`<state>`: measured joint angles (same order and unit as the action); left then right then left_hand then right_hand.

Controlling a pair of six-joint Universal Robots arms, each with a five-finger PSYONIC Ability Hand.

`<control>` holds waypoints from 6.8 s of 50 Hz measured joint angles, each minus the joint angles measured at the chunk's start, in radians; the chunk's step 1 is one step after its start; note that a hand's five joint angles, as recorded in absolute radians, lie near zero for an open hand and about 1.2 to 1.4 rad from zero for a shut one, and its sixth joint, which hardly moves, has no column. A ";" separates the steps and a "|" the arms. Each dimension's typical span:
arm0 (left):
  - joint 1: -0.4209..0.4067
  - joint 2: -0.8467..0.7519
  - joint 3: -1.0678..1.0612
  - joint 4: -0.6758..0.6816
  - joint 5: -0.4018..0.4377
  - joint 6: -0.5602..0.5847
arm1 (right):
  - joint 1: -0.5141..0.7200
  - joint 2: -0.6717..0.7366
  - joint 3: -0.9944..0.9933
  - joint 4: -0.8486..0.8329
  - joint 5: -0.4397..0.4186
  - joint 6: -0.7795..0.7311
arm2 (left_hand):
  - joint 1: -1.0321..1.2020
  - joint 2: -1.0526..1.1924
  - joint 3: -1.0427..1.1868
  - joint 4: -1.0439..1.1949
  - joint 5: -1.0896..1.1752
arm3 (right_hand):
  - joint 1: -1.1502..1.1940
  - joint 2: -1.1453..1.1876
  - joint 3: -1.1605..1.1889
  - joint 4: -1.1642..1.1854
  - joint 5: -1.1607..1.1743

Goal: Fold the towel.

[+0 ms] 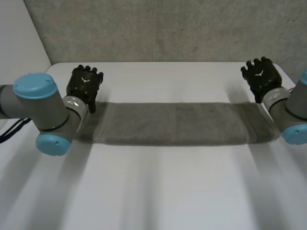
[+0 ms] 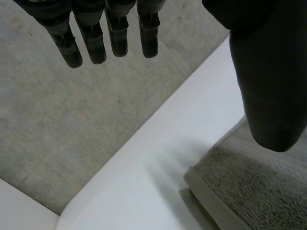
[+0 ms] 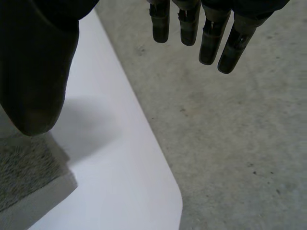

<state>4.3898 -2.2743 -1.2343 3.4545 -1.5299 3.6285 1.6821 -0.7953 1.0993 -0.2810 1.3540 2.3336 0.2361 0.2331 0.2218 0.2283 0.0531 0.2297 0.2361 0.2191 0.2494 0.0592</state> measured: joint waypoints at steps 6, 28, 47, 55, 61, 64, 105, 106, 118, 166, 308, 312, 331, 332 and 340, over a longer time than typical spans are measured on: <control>-0.001 0.118 -0.130 -0.005 0.003 -0.001 | -0.018 -0.139 0.135 0.040 -0.013 0.074 | 0.000 0.000 0.000 0.000 0.000 | 0.000 0.000 0.000 0.000 0.000; 0.013 0.323 -0.484 -0.012 0.012 -0.050 | -0.217 -0.221 0.398 0.319 -0.232 0.068 | 0.000 0.000 0.000 0.000 0.000 | 0.055 0.035 0.000 0.000 0.058; 0.007 0.314 -0.485 -0.004 0.008 -0.103 | -0.210 -0.080 0.336 0.236 -0.230 0.078 | 0.000 0.000 0.000 0.000 0.000 | 0.659 0.890 0.000 0.000 0.716; 0.015 0.314 -0.483 0.000 0.006 -0.103 | -0.266 -0.115 0.338 0.204 -0.226 0.076 | 0.000 0.000 0.000 0.000 0.000 | 0.971 1.089 0.000 0.000 0.982; 0.020 0.315 -0.481 0.000 0.004 -0.103 | -0.356 -0.162 0.341 0.200 -0.232 0.069 | 0.000 0.000 0.000 0.000 0.000 | 1.053 1.089 0.000 0.000 1.084; 0.023 0.316 -0.481 0.000 0.004 -0.104 | -0.388 -0.177 0.343 0.201 -0.237 0.066 | 0.000 0.000 0.000 0.000 0.000 | 1.053 1.089 0.000 0.000 1.084; 0.031 0.314 -0.485 0.000 0.000 -0.129 | 0.401 -0.195 0.111 0.096 -0.084 -0.044 | 0.000 0.000 0.000 0.000 0.000 | 1.057 1.092 0.000 0.000 1.084; 0.031 0.314 -0.485 0.000 0.000 -0.129 | 0.438 -0.167 0.099 0.084 -0.076 -0.045 | 0.000 0.000 0.000 0.000 0.000 | 1.057 1.092 0.000 0.000 1.084; 0.026 0.311 -0.481 0.001 0.001 -0.130 | 0.599 0.062 -0.018 0.042 0.063 -0.048 | 0.000 -0.001 0.000 0.000 0.000 | 0.148 0.153 0.000 0.000 0.090; -0.270 0.028 -0.158 -0.030 0.017 -0.301 | 0.143 -0.316 0.569 0.167 -0.034 0.468 | 0.382 0.385 0.000 0.000 0.391 | 0.434 0.430 0.000 0.000 0.436; -0.026 0.504 -0.476 -0.084 -0.092 -0.370 | 0.705 -0.137 0.170 0.106 0.037 0.431 | 0.202 0.199 0.000 0.000 0.170 | 0.320 0.319 0.000 0.000 0.291; -0.029 0.507 -0.481 -0.084 -0.092 -0.370 | 0.665 -0.206 0.210 0.107 0.114 0.451 | 0.202 0.199 0.000 0.000 0.170 | 0.303 0.308 0.000 0.000 0.273; -0.031 0.504 -0.493 -0.083 -0.091 -0.371 | 0.528 -0.301 0.302 0.101 0.171 0.469 | 0.187 0.179 0.000 0.000 0.151 | 0.311 0.311 0.000 0.000 0.318; -0.031 0.503 -0.493 -0.083 -0.091 -0.371 | 0.530 -0.297 0.301 0.100 0.171 0.472 | 0.187 0.179 0.000 0.000 0.151 | 0.315 0.311 0.000 0.000 0.320; -0.030 0.498 -0.493 -0.081 -0.091 -0.371 | 0.544 -0.265 0.267 0.090 0.171 0.505 | 0.187 0.179 0.000 0.000 0.151 | 0.348 0.331 0.000 0.000 0.351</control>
<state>4.3595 -1.7762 -1.7274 3.3735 -1.6214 3.2578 2.2261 -1.0601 1.3662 -0.1911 1.5250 2.8385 0.4231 0.4122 0.2221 0.2284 0.2037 0.5773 0.5668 0.2192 0.2493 0.4098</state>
